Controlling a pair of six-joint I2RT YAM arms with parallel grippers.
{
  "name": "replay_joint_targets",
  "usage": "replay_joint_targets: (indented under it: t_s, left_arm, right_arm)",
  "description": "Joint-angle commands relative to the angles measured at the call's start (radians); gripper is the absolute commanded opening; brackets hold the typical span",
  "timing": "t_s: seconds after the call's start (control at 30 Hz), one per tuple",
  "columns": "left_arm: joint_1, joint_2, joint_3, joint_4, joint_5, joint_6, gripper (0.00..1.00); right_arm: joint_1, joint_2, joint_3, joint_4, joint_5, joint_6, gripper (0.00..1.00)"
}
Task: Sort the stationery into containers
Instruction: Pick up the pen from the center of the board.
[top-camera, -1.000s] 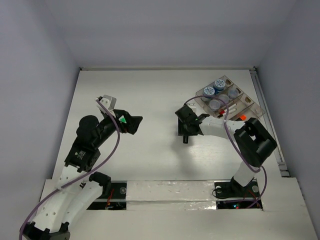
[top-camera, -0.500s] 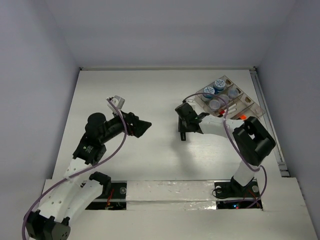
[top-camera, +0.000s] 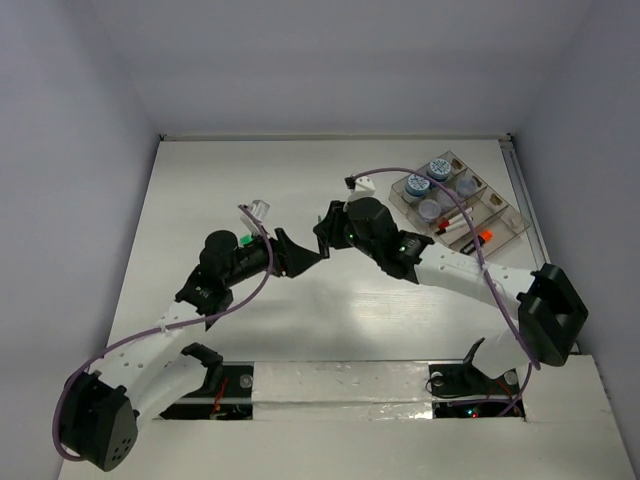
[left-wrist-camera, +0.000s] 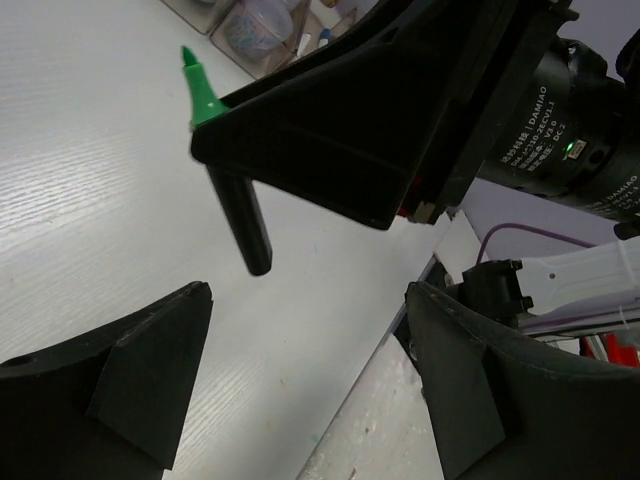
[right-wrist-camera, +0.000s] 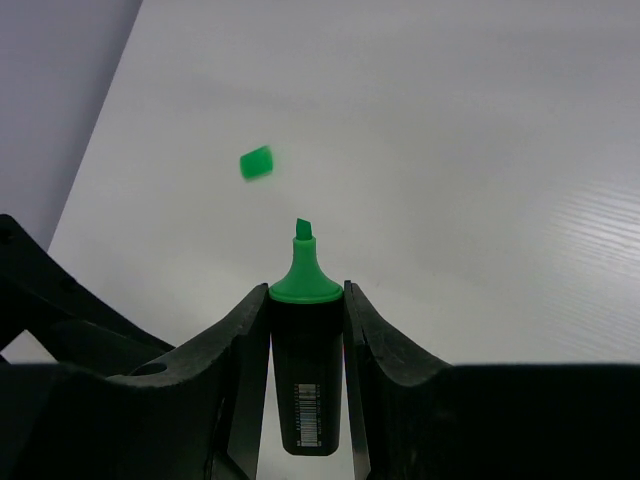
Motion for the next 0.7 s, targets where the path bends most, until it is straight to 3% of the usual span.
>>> replay_joint_targets:
  t_s: [0.0, 0.23, 0.47, 0.67]
  left_arm:
    - [-0.078, 0.014, 0.021, 0.087, -0.092, -0.001, 0.75]
    - [-0.201, 0.052, 0.066, 0.004, -0.379, 0.054, 0.63]
    - [-0.221, 0.069, 0.056, 0.040, -0.458, 0.073, 0.57]
    - [-0.230, 0.093, 0.046, 0.100, -0.452, 0.077, 0.44]
  right_arm:
    - [0.025, -0.003, 0.031, 0.089, -0.004, 0.024, 0.13]
    - [0.076, -0.015, 0.038, 0.089, 0.031, 0.015, 0.13]
    - [0.085, -0.041, 0.029, 0.091, 0.019, 0.012, 0.14]
    - [0.095, -0.046, 0.023, 0.092, -0.003, 0.018, 0.13]
